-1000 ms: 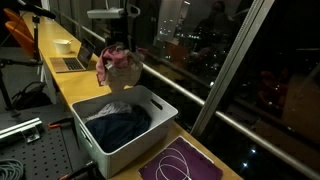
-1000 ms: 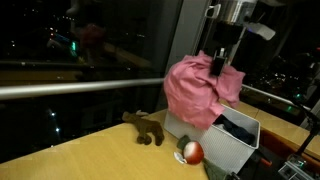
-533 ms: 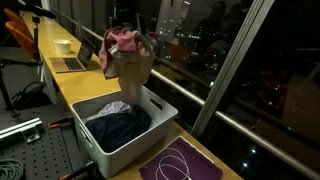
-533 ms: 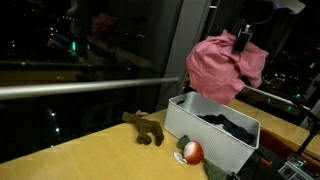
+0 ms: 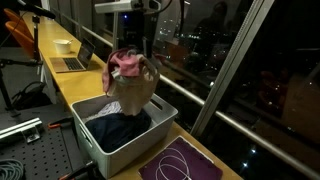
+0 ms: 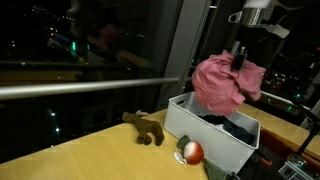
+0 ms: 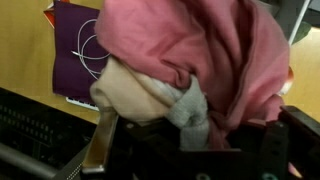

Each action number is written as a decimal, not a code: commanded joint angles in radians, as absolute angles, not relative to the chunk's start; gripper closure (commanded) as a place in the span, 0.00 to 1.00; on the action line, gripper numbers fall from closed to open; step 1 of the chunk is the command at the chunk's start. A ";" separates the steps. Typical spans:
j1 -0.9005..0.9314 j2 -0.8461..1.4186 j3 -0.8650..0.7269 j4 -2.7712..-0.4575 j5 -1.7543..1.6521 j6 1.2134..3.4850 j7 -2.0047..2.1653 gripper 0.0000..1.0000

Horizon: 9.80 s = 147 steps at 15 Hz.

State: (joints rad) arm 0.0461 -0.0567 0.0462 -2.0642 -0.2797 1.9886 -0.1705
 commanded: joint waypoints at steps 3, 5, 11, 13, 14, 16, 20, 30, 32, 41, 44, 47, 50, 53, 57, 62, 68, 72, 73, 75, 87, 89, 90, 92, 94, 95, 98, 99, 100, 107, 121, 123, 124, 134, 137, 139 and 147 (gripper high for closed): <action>0.020 -0.019 0.021 -2.106 -0.266 2.057 -0.200 0.97; 0.021 0.009 0.022 -2.108 -0.264 2.072 -0.198 0.97; 0.041 0.049 0.043 -2.113 -0.262 2.087 -0.179 0.39; 0.049 0.047 0.051 -2.113 -0.261 2.084 -0.177 0.24; 0.056 0.046 0.056 -2.113 -0.262 2.084 -0.172 0.18; 0.073 0.050 0.071 -2.109 -0.269 2.081 -0.158 0.03; 0.110 0.072 0.102 -2.094 -0.284 2.077 -0.131 0.00; 0.218 0.223 0.178 -1.984 -0.309 2.060 -0.079 0.00; 0.233 0.260 0.182 -1.963 -0.306 2.066 -0.080 0.00; 0.356 0.472 0.184 -1.818 -0.448 2.013 -0.103 0.00; 0.391 0.551 0.179 -1.752 -0.502 1.959 -0.132 0.00; 0.402 0.628 0.173 -1.692 -0.523 1.924 -0.167 0.00; 0.399 0.693 0.168 -1.656 -0.529 1.924 -0.189 0.00; 0.393 0.751 0.156 -1.640 -0.526 1.940 -0.199 0.00; 0.378 0.800 0.143 -1.666 -0.517 1.972 -0.186 0.00; 0.353 0.804 0.136 -1.716 -0.505 1.980 -0.173 0.26; 0.342 0.793 0.147 -1.732 -0.491 1.976 -0.173 0.58; 0.351 0.746 0.165 -1.747 -0.486 1.969 -0.172 0.87; 0.354 0.728 0.170 -1.751 -0.486 1.965 -0.173 0.93; 0.362 0.683 0.174 -1.755 -0.491 1.946 -0.172 0.97; 0.233 0.207 0.137 -1.806 -0.493 1.887 -0.204 0.96; 0.196 0.179 0.120 -1.777 -0.503 1.848 -0.225 0.96; 0.180 0.170 0.114 -1.771 -0.501 1.839 -0.235 0.96; 0.155 0.181 0.108 -1.775 -0.492 1.859 -0.237 0.96; 0.147 0.206 0.111 -1.791 -0.492 1.876 -0.221 0.96; 0.145 0.223 0.113 -1.800 -0.487 1.883 -0.218 0.96; 0.147 0.255 0.114 -1.835 -0.481 1.893 -0.201 0.51; 0.146 0.255 0.113 -1.852 -0.480 1.898 -0.196 0.45; 0.145 0.254 0.112 -1.863 -0.478 1.901 -0.189 0.37; 0.197 0.247 0.146 -1.838 -0.488 1.861 -0.142 0.00; 0.351 0.569 0.188 -1.402 -0.495 1.872 -0.194 0.00; 0.342 0.643 0.174 -1.329 -0.486 1.890 -0.236 0.00; 0.338 0.679 0.168 -1.291 -0.479 1.895 -0.257 0.00; 0.291 1.019 0.155 -1.036 -0.365 2.019 -0.416 0.00; 0.271 1.084 0.151 -0.998 -0.333 2.039 -0.449 0.00; 0.263 1.127 0.153 -0.967 -0.316 2.042 -0.467 0.00; 0.280 1.268 0.173 -0.903 -0.297 2.047 -0.480 0.42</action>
